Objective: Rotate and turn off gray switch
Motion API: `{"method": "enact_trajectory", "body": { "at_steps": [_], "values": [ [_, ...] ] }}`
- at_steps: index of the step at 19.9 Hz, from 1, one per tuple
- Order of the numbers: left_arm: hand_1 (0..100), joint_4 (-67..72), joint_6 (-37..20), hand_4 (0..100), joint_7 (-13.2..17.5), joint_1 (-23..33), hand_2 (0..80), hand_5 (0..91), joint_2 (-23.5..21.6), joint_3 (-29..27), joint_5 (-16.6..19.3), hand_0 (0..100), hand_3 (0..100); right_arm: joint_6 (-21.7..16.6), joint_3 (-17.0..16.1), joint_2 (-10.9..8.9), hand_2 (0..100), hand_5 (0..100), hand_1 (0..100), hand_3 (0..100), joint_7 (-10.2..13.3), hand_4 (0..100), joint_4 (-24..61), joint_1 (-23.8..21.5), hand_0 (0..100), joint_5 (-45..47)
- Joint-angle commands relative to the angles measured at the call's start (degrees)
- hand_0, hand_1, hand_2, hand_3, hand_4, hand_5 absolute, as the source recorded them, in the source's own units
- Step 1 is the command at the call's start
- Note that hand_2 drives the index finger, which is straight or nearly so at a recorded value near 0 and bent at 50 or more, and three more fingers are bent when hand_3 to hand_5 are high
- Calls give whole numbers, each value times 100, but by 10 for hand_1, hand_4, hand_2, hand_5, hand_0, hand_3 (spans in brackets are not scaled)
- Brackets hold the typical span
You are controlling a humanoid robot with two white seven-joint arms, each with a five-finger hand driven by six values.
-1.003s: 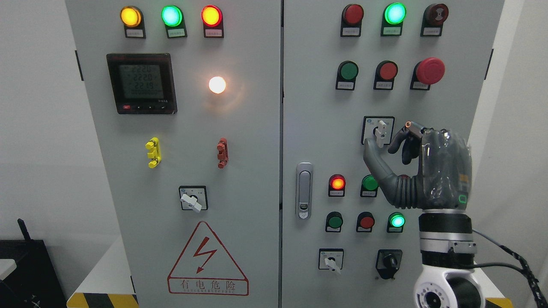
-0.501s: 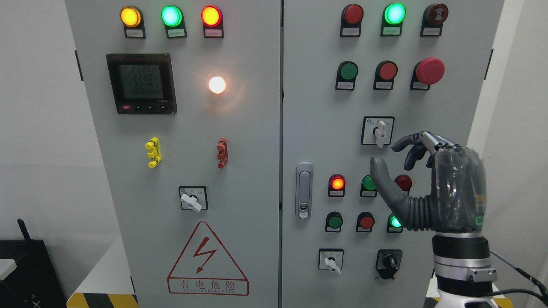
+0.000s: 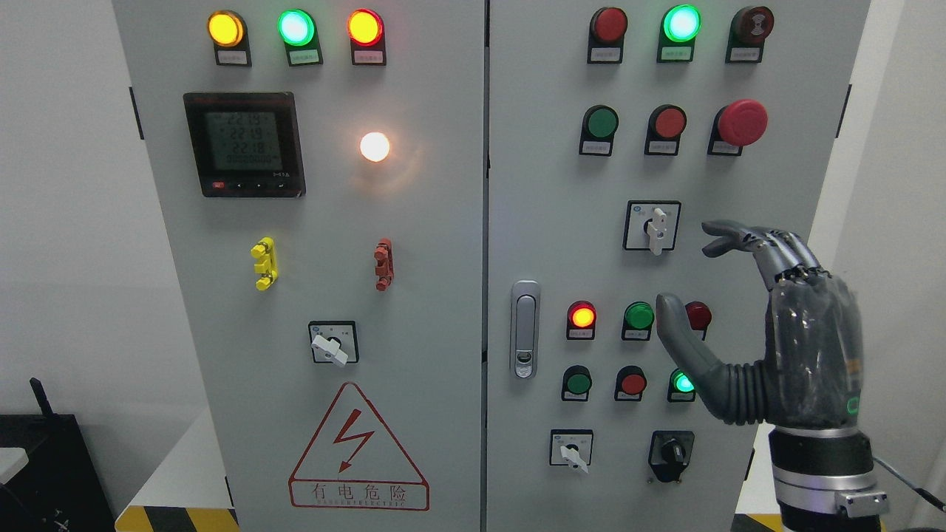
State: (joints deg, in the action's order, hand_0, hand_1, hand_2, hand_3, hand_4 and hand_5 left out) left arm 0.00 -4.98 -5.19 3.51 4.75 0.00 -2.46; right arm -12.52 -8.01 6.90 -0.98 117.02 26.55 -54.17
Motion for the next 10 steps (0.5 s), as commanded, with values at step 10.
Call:
{"method": "enact_trajectory", "body": {
  "at_steps": [10],
  "values": [
    [389, 79, -3, 0, -8, 0, 0, 0, 0, 9, 0, 120, 0, -14, -157, 14, 149, 0, 345, 174, -8, 48, 101, -168, 284, 20]
  ]
}}
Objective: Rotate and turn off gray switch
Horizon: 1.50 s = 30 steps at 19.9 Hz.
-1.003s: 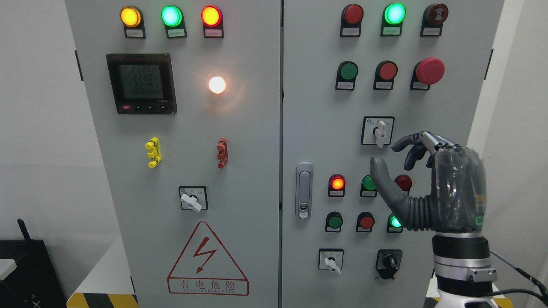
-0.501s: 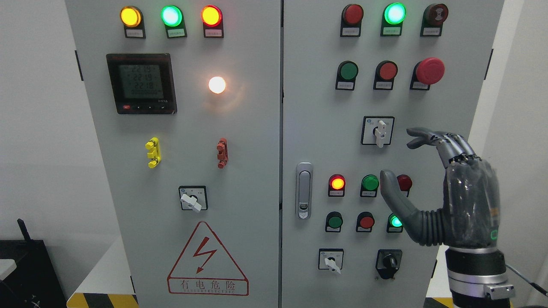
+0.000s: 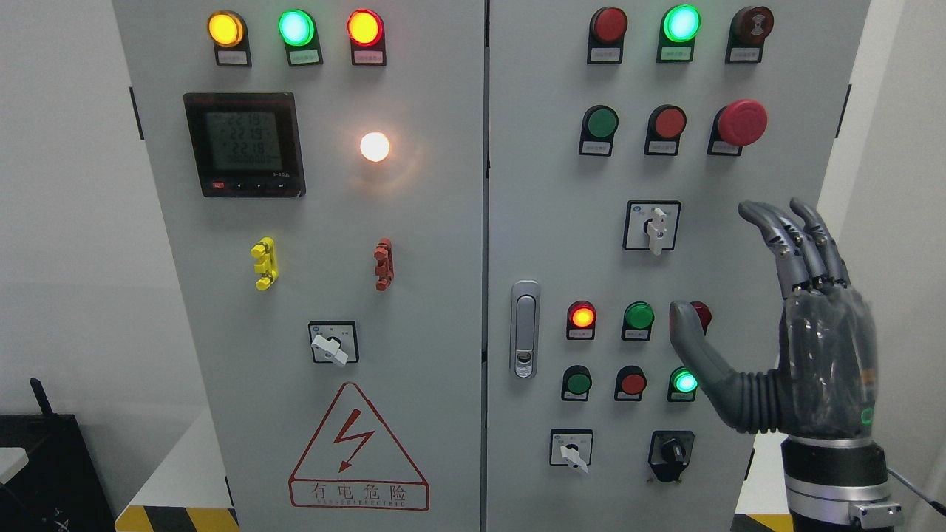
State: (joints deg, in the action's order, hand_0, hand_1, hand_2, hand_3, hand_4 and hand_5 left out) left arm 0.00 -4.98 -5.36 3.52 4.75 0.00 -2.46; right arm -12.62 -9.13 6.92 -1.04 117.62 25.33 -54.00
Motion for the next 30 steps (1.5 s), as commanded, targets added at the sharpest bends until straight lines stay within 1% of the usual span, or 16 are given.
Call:
{"method": "enact_trajectory", "body": {
  "at_steps": [1, 4, 10, 11, 13, 21, 30],
  "values": [
    [389, 79, -3, 0, 9, 0, 0, 0, 0, 9, 0, 120, 0, -3, -45, 20, 150, 0, 345, 176, -1, 49, 42, -46, 283, 3],
    [389, 79, -3, 0, 9, 0, 0, 0, 0, 9, 0, 120, 0, 5, -37, 28, 163, 0, 365, 189, 8, 62, 42, -46, 274, 3],
    [389, 79, -3, 0, 0, 0, 0, 0, 0, 9, 0, 120, 0, -3, -28, 28, 158, 0, 367, 192, 16, 66, 42, -46, 287, 3],
    [389, 79, -3, 0, 0, 0, 0, 0, 0, 9, 0, 120, 0, -3, -28, 28, 94, 0, 367, 139, 16, 40, 42, -46, 289, 3],
    [389, 79, -3, 0, 0, 0, 0, 0, 0, 9, 0, 120, 0, -3, -19, 37, 55, 0, 365, 110, 16, 22, 42, -46, 292, 3],
    [389, 79, -3, 0, 0, 0, 0, 0, 0, 9, 0, 120, 0, 6, -10, 37, 55, 0, 363, 108, 16, 19, 42, -46, 298, 3],
    [389, 88, -3, 0, 9, 0, 0, 0, 0, 9, 0, 120, 0, 14, -10, 37, 66, 0, 362, 128, 8, 26, 42, -2, 301, 3]
  ]
}}
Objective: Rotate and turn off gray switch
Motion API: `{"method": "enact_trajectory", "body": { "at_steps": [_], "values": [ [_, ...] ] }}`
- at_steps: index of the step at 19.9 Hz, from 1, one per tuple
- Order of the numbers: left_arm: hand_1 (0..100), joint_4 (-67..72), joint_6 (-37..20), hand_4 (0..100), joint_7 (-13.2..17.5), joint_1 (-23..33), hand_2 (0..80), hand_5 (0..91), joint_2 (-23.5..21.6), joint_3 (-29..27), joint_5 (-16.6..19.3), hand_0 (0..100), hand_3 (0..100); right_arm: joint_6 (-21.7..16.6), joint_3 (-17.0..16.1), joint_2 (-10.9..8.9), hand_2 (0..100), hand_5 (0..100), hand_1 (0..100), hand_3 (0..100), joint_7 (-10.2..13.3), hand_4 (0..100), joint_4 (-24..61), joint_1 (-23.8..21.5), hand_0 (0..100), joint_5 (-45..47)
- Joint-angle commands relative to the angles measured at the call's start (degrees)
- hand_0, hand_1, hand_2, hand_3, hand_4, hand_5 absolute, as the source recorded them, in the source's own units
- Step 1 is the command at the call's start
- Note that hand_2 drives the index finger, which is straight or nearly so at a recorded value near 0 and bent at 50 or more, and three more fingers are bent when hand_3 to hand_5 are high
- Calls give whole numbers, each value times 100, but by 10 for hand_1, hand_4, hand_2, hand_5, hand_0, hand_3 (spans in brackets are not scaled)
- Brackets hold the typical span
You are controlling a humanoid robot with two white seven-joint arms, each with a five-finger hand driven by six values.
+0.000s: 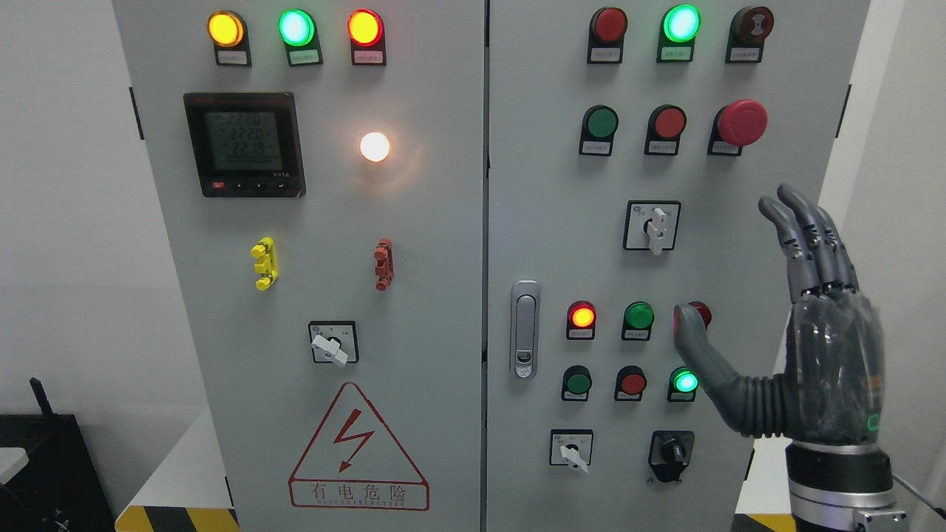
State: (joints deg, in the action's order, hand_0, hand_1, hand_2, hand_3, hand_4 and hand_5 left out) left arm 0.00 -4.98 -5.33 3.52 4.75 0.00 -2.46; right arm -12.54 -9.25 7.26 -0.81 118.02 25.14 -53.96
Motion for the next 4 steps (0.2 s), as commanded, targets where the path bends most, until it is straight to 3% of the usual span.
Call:
{"method": "enact_trajectory", "body": {
  "at_steps": [1, 4],
  "values": [
    [389, 79, -3, 0, 6, 0, 0, 0, 0, 9, 0, 120, 0, 6, 2, 4, 67, 0, 362, 129, -16, 27, 2, 18, 301, 0],
    [389, 79, -3, 0, -3, 0, 0, 0, 0, 9, 0, 120, 0, 6, 11, 4, 73, 0, 363, 135, -16, 29, 2, 9, 302, 0]
  ]
}}
